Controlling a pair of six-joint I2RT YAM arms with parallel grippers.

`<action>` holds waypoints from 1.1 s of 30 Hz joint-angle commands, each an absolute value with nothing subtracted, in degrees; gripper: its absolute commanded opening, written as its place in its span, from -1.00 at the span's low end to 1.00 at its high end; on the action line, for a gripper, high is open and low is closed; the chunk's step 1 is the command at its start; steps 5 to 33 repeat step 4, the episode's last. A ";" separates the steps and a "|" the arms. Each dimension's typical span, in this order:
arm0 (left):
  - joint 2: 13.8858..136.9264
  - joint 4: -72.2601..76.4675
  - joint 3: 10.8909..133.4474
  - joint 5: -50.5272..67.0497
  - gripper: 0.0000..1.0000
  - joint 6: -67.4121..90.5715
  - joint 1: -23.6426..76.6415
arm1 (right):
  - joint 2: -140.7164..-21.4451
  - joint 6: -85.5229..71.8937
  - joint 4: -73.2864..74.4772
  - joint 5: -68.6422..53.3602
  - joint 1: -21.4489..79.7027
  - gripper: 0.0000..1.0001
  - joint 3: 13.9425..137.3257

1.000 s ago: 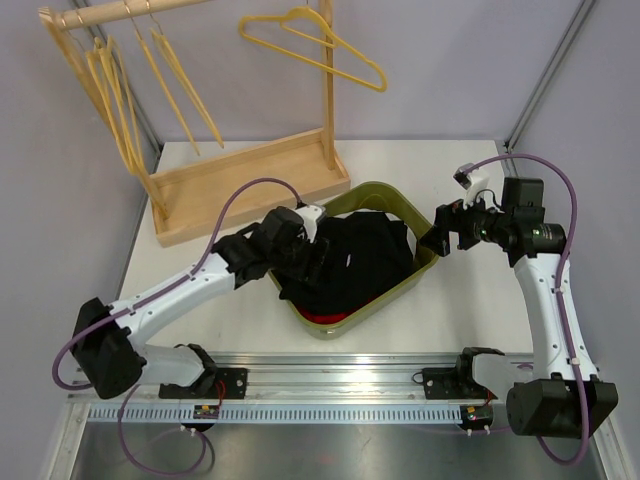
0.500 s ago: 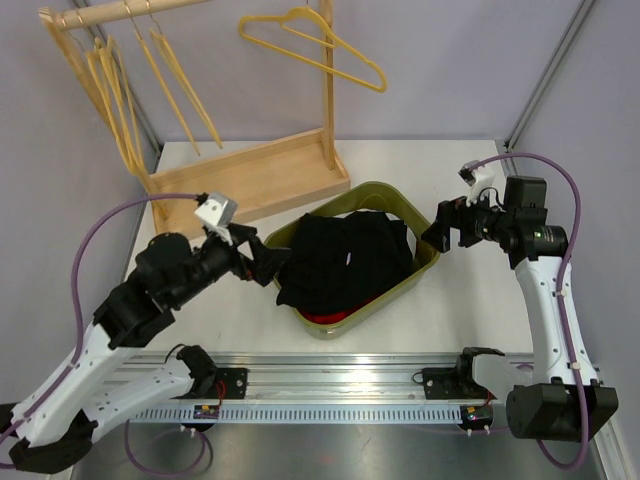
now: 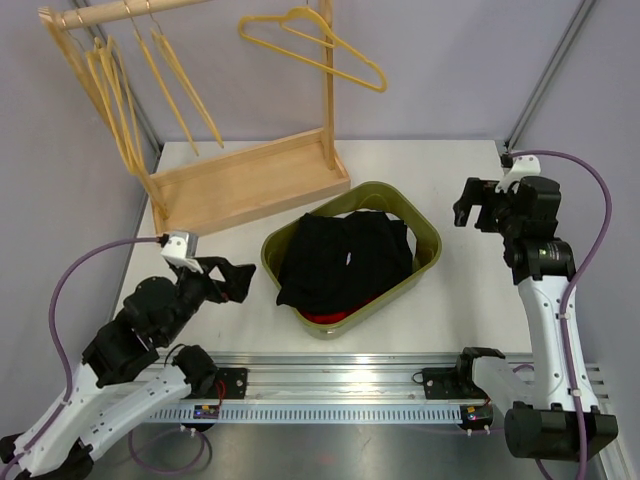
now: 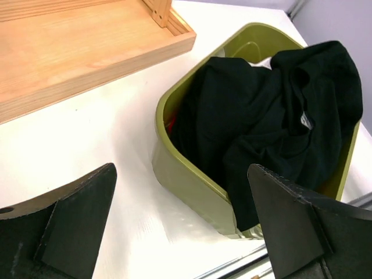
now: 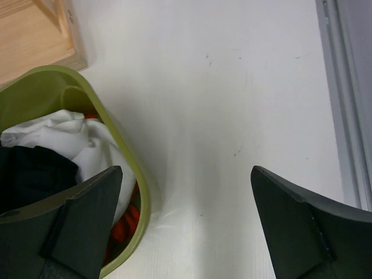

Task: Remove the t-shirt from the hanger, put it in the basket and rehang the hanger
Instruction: Place the tshirt into the basket

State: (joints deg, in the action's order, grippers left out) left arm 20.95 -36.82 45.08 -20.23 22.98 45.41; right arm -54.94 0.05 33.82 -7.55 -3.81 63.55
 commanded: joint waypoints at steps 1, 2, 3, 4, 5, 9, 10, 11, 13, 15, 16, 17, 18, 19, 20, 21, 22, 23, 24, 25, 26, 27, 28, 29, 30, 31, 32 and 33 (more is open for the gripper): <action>19.95 -36.21 44.83 -24.34 0.98 24.08 45.26 | -53.70 -1.14 30.15 -0.88 -4.04 0.99 62.06; 19.86 -36.38 44.74 -24.61 0.98 24.00 45.26 | -53.35 -0.79 29.80 -1.31 -3.96 0.99 61.18; 19.69 -36.39 44.74 -24.70 0.98 23.99 45.26 | -52.91 -0.62 28.75 -1.32 -3.96 0.99 60.74; 19.69 -36.39 44.56 -24.70 0.98 23.91 45.26 | -53.00 -0.44 28.31 -1.32 -3.96 1.00 60.38; 19.69 -36.39 44.56 -24.70 0.98 23.91 45.26 | -53.00 -0.44 28.31 -1.32 -3.96 1.00 60.38; 19.69 -36.39 44.56 -24.70 0.98 23.91 45.26 | -53.00 -0.44 28.31 -1.32 -3.96 1.00 60.38; 19.69 -36.39 44.56 -24.70 0.98 23.91 45.26 | -53.00 -0.44 28.31 -1.32 -3.96 1.00 60.38; 19.69 -36.39 44.56 -24.70 0.98 23.91 45.26 | -53.00 -0.44 28.31 -1.32 -3.96 1.00 60.38; 19.69 -36.39 44.56 -24.70 0.98 23.91 45.26 | -53.00 -0.44 28.31 -1.32 -3.96 1.00 60.38; 19.69 -36.39 44.56 -24.70 0.98 23.91 45.26 | -53.00 -0.44 28.31 -1.32 -3.96 1.00 60.38; 19.69 -36.39 44.56 -24.70 0.98 23.91 45.26 | -53.00 -0.44 28.31 -1.32 -3.96 1.00 60.38; 19.69 -36.39 44.56 -24.70 0.98 23.91 45.26 | -53.00 -0.44 28.31 -1.32 -3.96 1.00 60.38; 19.69 -36.39 44.56 -24.70 0.98 23.91 45.26 | -53.00 -0.44 28.31 -1.32 -3.96 1.00 60.38; 19.69 -36.39 44.56 -24.70 0.98 23.91 45.26 | -53.00 -0.44 28.31 -1.32 -3.96 1.00 60.38; 19.69 -36.39 44.56 -24.70 0.98 23.91 45.26 | -53.00 -0.44 28.31 -1.32 -3.96 1.00 60.38; 19.69 -36.39 44.56 -24.70 0.98 23.91 45.26 | -53.00 -0.44 28.31 -1.32 -3.96 1.00 60.38; 19.69 -36.39 44.56 -24.70 0.98 23.91 45.26 | -53.00 -0.44 28.31 -1.32 -3.96 1.00 60.38; 19.69 -36.39 44.56 -24.70 0.98 23.91 45.26 | -53.00 -0.44 28.31 -1.32 -3.96 1.00 60.38; 19.69 -36.39 44.56 -24.70 0.98 23.91 45.26 | -53.00 -0.44 28.31 -1.32 -3.96 1.00 60.38; 19.69 -36.39 44.56 -24.70 0.98 23.91 45.26 | -53.00 -0.44 28.31 -1.32 -3.96 1.00 60.38; 19.69 -36.39 44.56 -24.70 0.98 23.91 45.26 | -53.00 -0.44 28.31 -1.32 -3.96 1.00 60.38; 19.69 -36.39 44.56 -24.70 0.98 23.91 45.26 | -53.00 -0.44 28.31 -1.32 -3.96 1.00 60.38; 19.69 -36.39 44.56 -24.70 0.98 23.91 45.26 | -53.00 -0.44 28.31 -1.32 -3.96 1.00 60.38; 19.69 -36.39 44.56 -24.70 0.98 23.91 45.26 | -53.00 -0.44 28.31 -1.32 -3.96 1.00 60.38; 19.69 -36.39 44.56 -24.70 0.98 23.91 45.26 | -53.00 -0.44 28.31 -1.32 -3.96 1.00 60.38; 19.69 -36.39 44.56 -24.70 0.98 23.91 45.26 | -53.00 -0.44 28.31 -1.32 -3.96 1.00 60.38; 19.69 -36.39 44.56 -24.70 0.98 23.91 45.26 | -53.00 -0.44 28.31 -1.32 -3.96 1.00 60.38; 19.69 -36.39 44.56 -24.70 0.98 23.91 45.26 | -53.00 -0.44 28.31 -1.32 -3.96 1.00 60.38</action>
